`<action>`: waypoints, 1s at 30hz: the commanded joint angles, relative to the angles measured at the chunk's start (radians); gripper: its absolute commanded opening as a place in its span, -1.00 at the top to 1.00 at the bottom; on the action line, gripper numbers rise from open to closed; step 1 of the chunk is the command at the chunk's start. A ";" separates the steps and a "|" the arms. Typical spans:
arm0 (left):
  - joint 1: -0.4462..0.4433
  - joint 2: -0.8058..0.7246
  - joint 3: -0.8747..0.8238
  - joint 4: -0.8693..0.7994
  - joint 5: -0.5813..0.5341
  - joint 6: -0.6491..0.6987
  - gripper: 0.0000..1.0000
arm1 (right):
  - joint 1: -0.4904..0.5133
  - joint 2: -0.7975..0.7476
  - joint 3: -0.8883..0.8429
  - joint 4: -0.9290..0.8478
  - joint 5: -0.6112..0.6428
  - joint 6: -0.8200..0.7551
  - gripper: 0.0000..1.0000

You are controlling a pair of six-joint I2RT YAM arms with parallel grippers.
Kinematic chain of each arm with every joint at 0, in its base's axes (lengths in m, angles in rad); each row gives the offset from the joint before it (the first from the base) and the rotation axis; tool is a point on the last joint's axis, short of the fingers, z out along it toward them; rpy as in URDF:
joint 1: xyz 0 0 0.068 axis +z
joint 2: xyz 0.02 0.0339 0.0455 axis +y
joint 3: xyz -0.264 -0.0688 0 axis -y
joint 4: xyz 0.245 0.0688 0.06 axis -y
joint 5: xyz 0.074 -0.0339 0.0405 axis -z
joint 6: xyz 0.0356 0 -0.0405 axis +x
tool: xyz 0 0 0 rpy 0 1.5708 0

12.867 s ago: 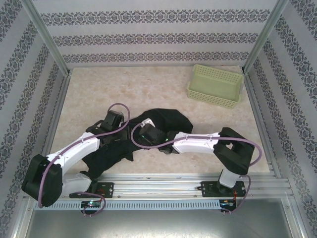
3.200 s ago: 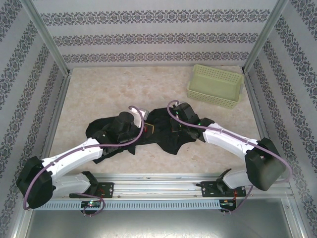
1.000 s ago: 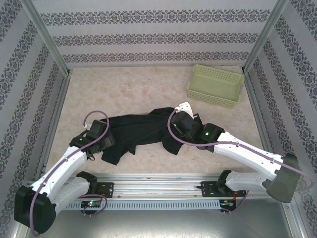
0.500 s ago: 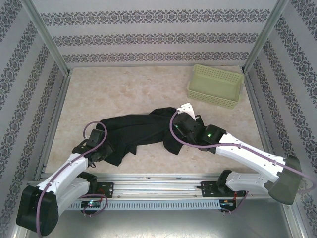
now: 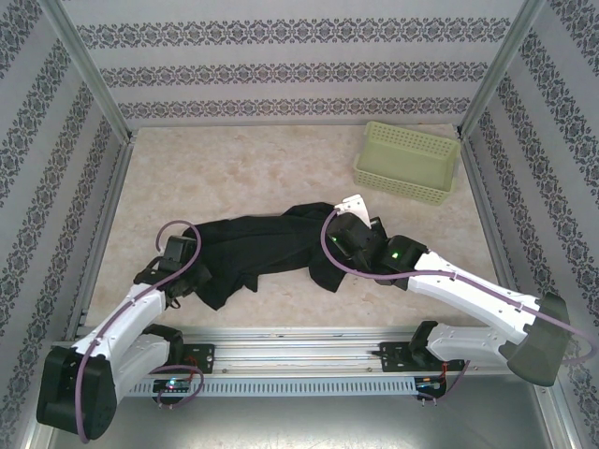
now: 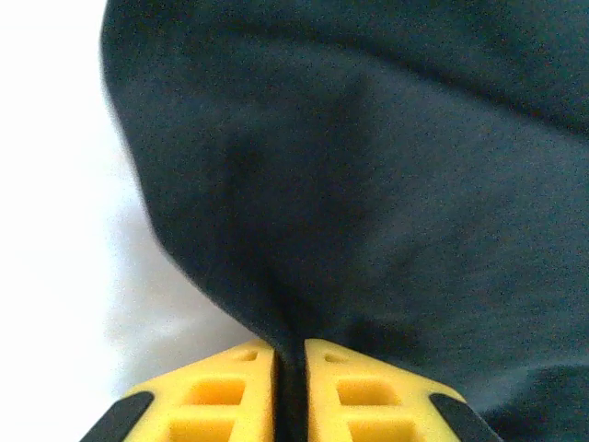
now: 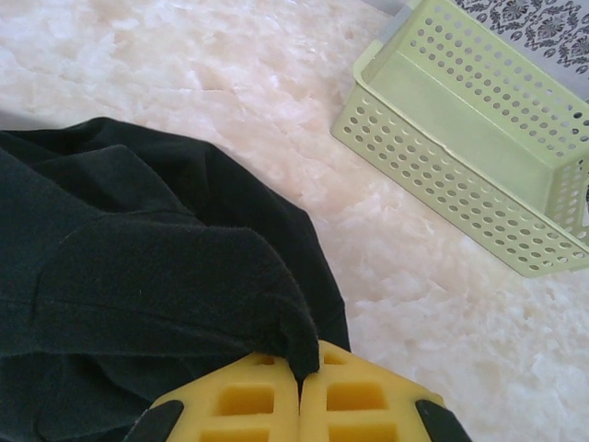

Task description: Fold the inside-out t-shirt

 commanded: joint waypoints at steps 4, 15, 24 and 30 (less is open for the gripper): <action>0.008 -0.022 0.077 0.047 0.005 0.089 0.74 | -0.001 -0.027 0.040 -0.024 0.032 -0.012 1.00; 0.008 -0.012 0.080 -0.096 -0.015 0.053 0.39 | -0.002 -0.026 0.036 -0.014 0.012 -0.014 1.00; 0.008 0.003 0.023 -0.102 -0.019 -0.008 0.12 | -0.002 0.004 0.040 -0.004 0.007 -0.012 1.00; 0.008 0.079 0.026 -0.060 0.000 -0.015 0.11 | -0.002 -0.006 0.038 -0.007 0.011 -0.011 1.00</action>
